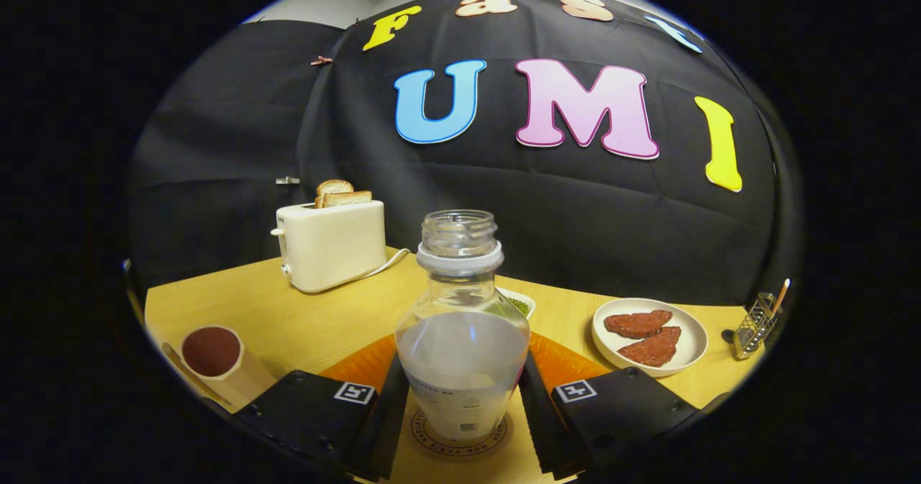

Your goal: Take the bottle from table, then pour the juice into the cup, finally place the bottle on the coaster

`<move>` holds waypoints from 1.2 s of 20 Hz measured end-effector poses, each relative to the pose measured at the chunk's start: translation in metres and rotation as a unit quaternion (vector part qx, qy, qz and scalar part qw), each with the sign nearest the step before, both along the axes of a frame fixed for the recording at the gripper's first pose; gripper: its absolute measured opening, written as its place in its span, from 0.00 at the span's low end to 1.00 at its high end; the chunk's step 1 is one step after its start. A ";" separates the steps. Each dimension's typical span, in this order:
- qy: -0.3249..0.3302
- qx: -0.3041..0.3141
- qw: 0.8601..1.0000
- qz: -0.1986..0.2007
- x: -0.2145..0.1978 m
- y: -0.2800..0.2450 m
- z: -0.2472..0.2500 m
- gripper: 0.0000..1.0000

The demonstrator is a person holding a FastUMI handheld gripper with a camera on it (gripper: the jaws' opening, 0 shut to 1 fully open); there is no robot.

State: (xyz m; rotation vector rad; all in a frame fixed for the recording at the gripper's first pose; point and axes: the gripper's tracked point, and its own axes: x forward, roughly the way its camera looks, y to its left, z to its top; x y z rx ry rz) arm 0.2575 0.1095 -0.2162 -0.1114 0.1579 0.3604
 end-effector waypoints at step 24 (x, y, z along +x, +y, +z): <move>0.020 0.027 0.998 -0.046 -0.067 -0.026 0.049 0.98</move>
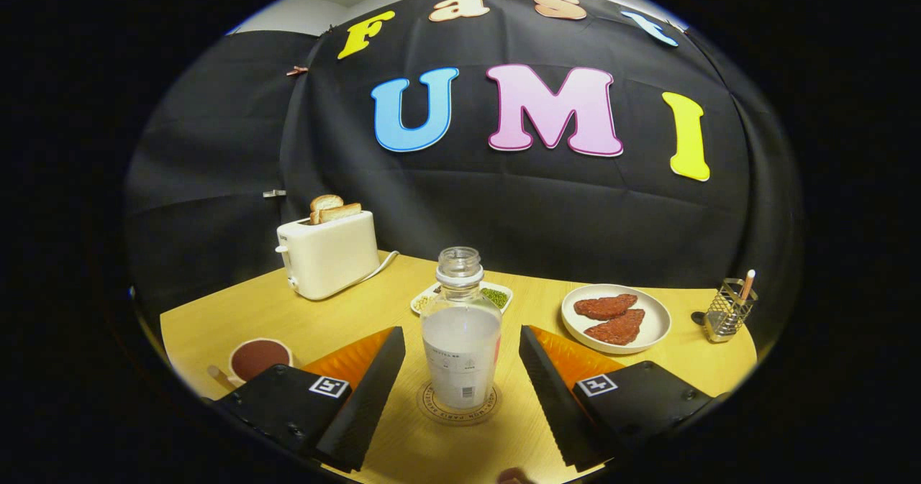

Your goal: Take the bottle from table, then pour the juice into the cup, finally place the bottle on the coaster

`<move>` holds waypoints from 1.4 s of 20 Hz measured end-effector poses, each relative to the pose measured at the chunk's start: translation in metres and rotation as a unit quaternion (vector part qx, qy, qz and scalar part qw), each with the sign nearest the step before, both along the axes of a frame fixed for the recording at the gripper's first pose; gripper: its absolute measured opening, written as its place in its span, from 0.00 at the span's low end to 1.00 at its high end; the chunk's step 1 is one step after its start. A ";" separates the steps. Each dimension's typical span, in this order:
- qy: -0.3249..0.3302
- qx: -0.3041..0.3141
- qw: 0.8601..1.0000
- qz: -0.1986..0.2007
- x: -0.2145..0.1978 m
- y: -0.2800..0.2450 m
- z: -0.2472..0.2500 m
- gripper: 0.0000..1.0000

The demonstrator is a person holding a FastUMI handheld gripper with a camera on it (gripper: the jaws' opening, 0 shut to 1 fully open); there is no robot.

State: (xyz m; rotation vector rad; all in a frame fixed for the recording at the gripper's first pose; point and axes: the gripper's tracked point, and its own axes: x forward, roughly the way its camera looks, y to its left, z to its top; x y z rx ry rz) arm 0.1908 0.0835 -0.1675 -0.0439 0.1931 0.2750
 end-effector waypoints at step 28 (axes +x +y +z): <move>-0.102 -0.026 0.974 -0.201 -0.277 -0.134 0.225 0.97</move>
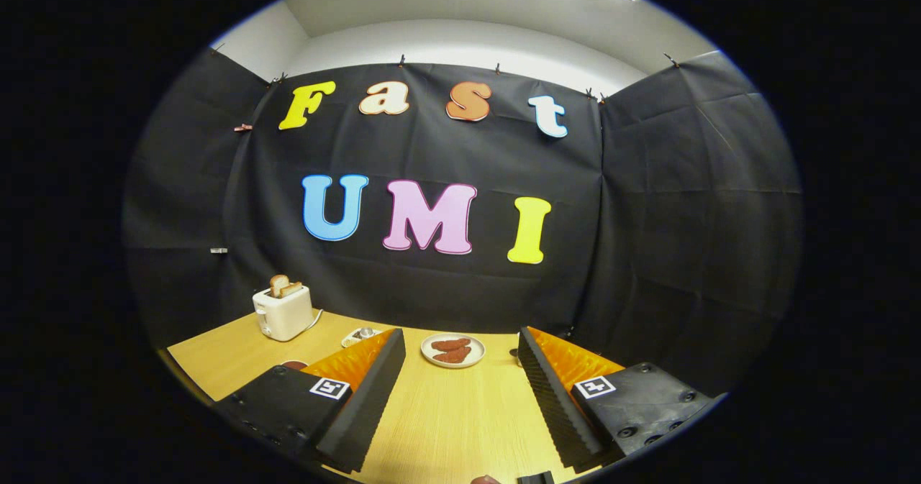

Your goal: Take the bottle from table, then pour the juice into the cup, finally place the bottle on the coaster

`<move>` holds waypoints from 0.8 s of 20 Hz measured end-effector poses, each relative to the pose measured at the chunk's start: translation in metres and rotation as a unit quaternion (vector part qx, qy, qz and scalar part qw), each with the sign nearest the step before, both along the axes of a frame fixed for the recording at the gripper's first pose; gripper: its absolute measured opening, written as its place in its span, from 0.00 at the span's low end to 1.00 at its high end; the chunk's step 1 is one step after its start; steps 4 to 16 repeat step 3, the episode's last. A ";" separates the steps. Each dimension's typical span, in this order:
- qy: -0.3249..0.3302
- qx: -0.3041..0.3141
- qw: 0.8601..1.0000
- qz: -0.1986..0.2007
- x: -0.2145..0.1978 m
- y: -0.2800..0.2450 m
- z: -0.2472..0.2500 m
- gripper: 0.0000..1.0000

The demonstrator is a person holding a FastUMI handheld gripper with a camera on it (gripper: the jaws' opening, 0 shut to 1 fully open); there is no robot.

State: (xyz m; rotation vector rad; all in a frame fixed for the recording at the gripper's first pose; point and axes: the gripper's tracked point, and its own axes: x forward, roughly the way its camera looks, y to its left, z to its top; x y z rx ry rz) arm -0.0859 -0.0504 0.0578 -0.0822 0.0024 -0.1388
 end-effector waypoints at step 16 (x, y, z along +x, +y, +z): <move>0.000 0.004 1.000 -0.012 -0.010 -0.001 -0.004 0.97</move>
